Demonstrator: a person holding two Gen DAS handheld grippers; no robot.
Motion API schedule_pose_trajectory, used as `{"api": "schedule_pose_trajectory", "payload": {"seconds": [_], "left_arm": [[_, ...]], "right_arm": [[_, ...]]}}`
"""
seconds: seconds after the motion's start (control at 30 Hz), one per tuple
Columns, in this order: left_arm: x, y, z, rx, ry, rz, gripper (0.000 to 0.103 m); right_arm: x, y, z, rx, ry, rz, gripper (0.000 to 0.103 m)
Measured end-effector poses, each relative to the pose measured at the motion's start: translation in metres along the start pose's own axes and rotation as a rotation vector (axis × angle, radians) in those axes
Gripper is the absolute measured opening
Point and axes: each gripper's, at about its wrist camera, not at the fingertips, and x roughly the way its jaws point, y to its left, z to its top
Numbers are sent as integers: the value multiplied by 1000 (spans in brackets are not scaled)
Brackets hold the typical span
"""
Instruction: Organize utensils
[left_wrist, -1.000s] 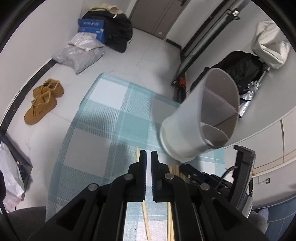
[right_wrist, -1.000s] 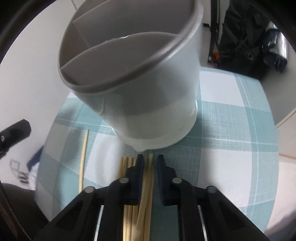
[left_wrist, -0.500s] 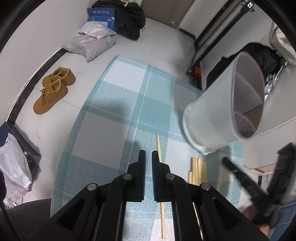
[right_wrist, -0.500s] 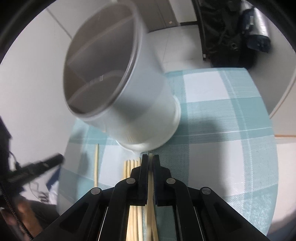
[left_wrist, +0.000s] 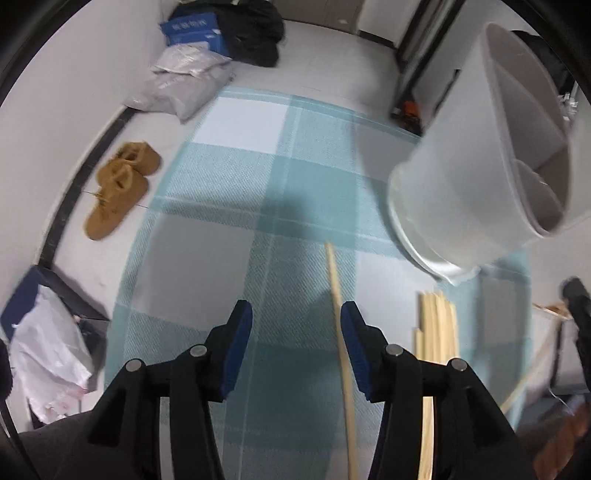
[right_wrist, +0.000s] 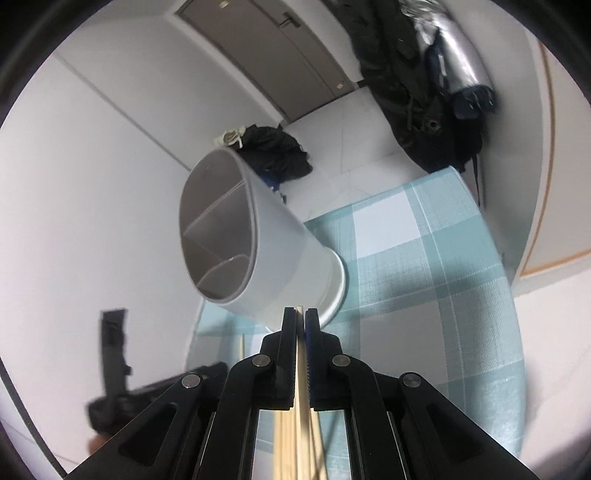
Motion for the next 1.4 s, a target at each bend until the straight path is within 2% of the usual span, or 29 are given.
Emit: {"api": "schedule_pose_trajectory", "payload": {"seconds": [0.1,0.23,0.37,0.43,0.5,0.57,0.73,0.83,1.03,1.2,1.4], "left_arm": [[-1,-4,3,2,-23,18,44],[12,-11,4,12,31,30,44],[13,-21,4,28,9,63,44],[13,-25,2,39,7,99,36],[12,-30,1,49,12,109,15],[13,-34,1,51,32,97,3],[10,-33,3,3,31,73,1],[-3,-31,-2,-12,-18,48,1],[-60,-34,-17,18,-207,-22,1],[-109,-42,-38,66,-346,-120,1],[-126,-49,-46,144,-425,-164,1]], "right_arm": [[-7,-8,5,34,-19,15,4],[-17,-7,6,27,-47,29,4],[-22,-3,8,7,-64,37,4],[-24,-2,7,-1,-67,34,4],[-26,-2,7,-3,-76,39,4],[-27,-3,7,0,-77,41,4],[-33,2,5,-25,-88,35,4],[-40,7,2,-50,-103,37,4],[-57,25,-8,-122,-152,38,4],[-68,45,-18,-195,-189,40,4],[-73,66,-33,-265,-207,15,4]]}}
